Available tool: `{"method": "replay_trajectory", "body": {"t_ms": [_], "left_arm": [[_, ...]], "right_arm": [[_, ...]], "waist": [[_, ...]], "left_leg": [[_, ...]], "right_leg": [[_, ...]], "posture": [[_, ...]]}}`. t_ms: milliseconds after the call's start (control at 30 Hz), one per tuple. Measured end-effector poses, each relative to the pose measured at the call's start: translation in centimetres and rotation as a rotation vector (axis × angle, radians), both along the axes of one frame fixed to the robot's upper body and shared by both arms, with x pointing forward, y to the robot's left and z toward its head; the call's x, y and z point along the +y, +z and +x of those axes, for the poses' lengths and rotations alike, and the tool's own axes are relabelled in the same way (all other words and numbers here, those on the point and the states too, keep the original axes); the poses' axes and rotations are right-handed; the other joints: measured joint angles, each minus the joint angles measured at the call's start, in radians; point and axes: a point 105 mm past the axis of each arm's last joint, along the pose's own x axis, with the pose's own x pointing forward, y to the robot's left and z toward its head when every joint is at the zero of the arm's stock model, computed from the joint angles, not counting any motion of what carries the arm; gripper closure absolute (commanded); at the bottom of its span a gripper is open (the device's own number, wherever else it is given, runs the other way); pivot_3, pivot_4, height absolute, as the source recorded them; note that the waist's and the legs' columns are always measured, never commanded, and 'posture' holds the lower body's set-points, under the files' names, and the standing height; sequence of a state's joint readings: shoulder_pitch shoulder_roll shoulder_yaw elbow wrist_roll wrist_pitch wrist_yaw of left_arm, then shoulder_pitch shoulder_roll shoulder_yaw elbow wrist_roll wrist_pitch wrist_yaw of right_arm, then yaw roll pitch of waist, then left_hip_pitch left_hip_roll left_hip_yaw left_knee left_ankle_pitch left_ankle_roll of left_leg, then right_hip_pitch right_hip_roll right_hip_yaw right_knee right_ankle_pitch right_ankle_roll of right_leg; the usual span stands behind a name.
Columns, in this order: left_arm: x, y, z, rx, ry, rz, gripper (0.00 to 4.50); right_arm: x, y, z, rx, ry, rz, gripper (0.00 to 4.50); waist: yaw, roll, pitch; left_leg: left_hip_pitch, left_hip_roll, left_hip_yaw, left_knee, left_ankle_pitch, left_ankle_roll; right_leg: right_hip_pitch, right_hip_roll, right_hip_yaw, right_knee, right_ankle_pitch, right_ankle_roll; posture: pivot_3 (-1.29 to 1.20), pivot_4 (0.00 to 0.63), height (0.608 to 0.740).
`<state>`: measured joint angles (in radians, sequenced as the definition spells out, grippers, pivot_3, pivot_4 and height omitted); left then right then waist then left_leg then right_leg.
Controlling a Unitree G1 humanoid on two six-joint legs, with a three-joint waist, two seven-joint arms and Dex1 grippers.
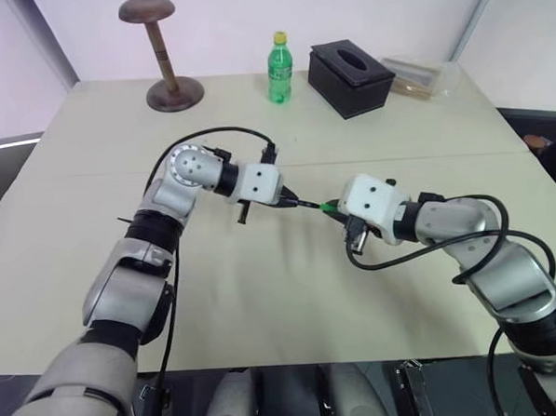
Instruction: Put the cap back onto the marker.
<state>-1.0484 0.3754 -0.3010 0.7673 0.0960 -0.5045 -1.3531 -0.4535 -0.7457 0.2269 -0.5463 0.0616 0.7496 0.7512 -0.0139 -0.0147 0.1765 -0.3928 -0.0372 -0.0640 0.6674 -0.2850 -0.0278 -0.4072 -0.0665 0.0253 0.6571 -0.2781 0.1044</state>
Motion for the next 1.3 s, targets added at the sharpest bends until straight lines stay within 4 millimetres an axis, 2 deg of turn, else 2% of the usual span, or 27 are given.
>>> {"method": "replay_trajectory", "body": {"t_ms": [767, 1300], "left_arm": [[-0.1, -0.7, -0.3, 0.067, -0.023, 0.027, 4.50], [-0.4, -0.1, 0.2, -0.028, 0.000, -0.020, 4.50]], "right_arm": [[0.9, -0.5, -0.2, -0.028, 0.052, -0.090, 4.47], [0.9, 0.1, 0.4, -0.009, 0.000, -0.043, 4.47]], "waist": [[0.000, 0.000, 0.000], [0.001, 0.000, 0.000]], "left_leg": [[0.000, 0.000, 0.000, 0.000, 0.000, 0.000], [0.000, 0.000, 0.000, 0.000, 0.000, 0.000]], "right_leg": [[0.000, 0.000, 0.000, 0.000, 0.000, 0.000], [0.000, 0.000, 0.000, 0.000, 0.000, 0.000]], "posture": [[0.00, 0.150, 0.740], [0.00, 0.150, 0.740]]}}
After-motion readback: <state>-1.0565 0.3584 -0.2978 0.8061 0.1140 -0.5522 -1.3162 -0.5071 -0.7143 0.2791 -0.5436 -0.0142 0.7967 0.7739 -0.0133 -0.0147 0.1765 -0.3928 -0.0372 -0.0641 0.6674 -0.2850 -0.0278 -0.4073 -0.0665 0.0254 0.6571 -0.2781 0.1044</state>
